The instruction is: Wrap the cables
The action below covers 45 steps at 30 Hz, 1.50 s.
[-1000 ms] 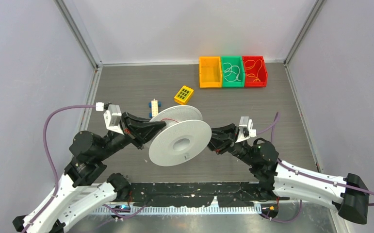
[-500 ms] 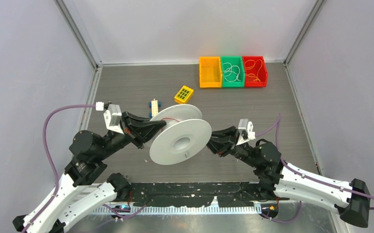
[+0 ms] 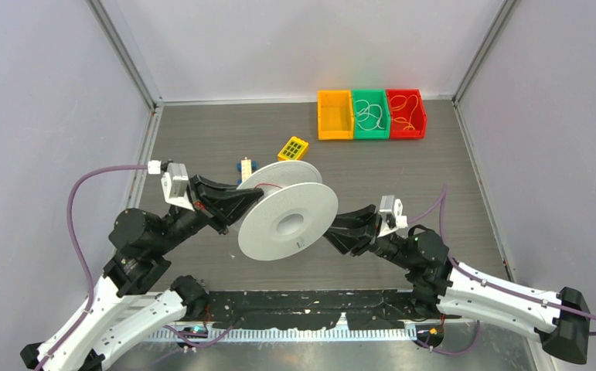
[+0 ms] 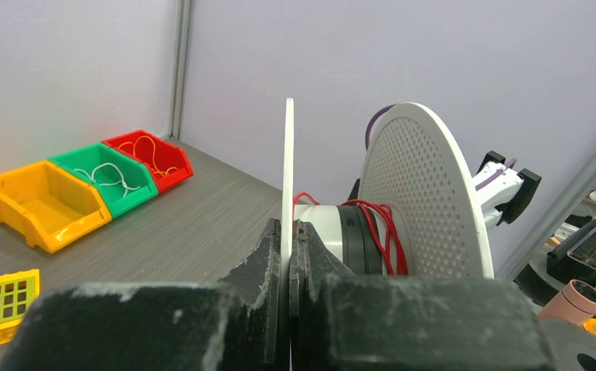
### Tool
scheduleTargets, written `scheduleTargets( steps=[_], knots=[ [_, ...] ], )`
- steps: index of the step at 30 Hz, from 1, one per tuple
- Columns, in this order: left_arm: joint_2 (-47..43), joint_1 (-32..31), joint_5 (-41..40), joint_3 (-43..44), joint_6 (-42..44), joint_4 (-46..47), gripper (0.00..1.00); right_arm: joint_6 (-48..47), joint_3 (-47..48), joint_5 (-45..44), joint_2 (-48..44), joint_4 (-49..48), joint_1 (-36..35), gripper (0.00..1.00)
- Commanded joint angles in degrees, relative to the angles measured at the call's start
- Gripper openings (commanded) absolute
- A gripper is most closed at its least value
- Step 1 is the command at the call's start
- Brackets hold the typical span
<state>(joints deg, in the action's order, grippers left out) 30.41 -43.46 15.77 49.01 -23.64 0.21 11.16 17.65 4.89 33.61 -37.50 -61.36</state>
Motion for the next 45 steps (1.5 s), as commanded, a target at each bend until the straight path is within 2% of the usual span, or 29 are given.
scheduleTargets(
  steps=[1,3,6,12,19,25,30,34,39,42,45],
  knots=[
    [0.1,0.3,-2.4,0.6,-1.7,7.3,0.0,0.6,-0.7,3.7,-1.9,-2.4,-0.4,0.38],
    [0.0,0.3,-2.4,0.9,-1.8,7.1,0.0,-0.4,-1.0,6.6,-2.6,-1.5,-0.4,0.4],
    [0.1,0.3,-2.0,1.7,-2.1,6.3,0.0,-5.4,-1.3,10.8,-4.0,4.8,-0.4,0.48],
    [0.2,0.3,-0.9,2.7,-4.5,4.9,0.0,-14.3,-1.4,11.6,-8.6,14.3,-0.4,0.54],
    [1.5,0.3,2.2,3.7,-5.3,3.6,0.0,-16.6,0.9,3.9,-13.9,19.3,-0.4,0.54],
    [4.8,0.3,3.4,10.8,1.3,-10.5,0.0,-14.3,4.7,-6.4,-19.3,23.4,-0.4,0.54],
    [7.3,0.3,6.7,14.4,5.3,-19.0,0.0,-16.2,14.1,-9.7,-21.1,29.9,-0.4,0.54],
    [10.5,0.3,13.6,17.8,8.5,-25.1,0.0,-24.5,25.7,-3.4,-15.2,36.1,-0.4,0.54],
    [15.2,0.3,23.2,22.7,11.0,-33.8,0.0,-34.2,40.6,2.5,-2.2,45.9,-0.4,0.52],
    [16.9,0.3,25.2,23.2,13.8,-38.3,0.0,-32.0,44.9,3.0,5.2,44.1,-0.4,0.53],
    [17.3,0.3,25.8,22.1,15.5,-39.5,0.0,-24.9,54.8,3.1,13.3,49.4,-0.4,0.54]
  ],
)
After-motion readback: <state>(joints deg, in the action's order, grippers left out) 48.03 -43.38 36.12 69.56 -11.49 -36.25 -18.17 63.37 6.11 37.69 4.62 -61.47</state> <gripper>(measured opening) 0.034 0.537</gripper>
